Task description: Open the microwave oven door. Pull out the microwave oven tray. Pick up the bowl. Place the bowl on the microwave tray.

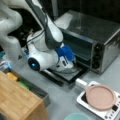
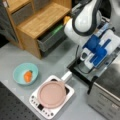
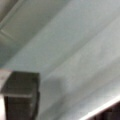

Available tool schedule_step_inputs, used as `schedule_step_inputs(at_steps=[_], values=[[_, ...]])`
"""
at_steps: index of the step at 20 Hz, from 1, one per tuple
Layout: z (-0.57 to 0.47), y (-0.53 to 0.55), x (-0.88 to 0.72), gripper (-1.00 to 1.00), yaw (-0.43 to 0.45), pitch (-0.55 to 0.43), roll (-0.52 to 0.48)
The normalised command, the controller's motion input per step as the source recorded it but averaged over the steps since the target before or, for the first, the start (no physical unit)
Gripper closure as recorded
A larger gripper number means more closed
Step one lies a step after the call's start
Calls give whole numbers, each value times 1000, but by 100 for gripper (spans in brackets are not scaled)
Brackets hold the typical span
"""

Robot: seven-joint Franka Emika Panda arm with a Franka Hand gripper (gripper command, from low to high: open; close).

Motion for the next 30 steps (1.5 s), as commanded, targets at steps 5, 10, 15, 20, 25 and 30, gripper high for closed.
schedule_step_inputs(at_steps=[5,10,15,20,25,30], values=[[-168,-247,14,100,37,65,29],[-165,-280,14,100,48,67,-3],[-133,-418,14,100,80,79,-42],[-118,-471,13,100,61,88,-50],[-122,-351,19,100,40,98,-40],[-111,-312,15,100,45,107,-67]])
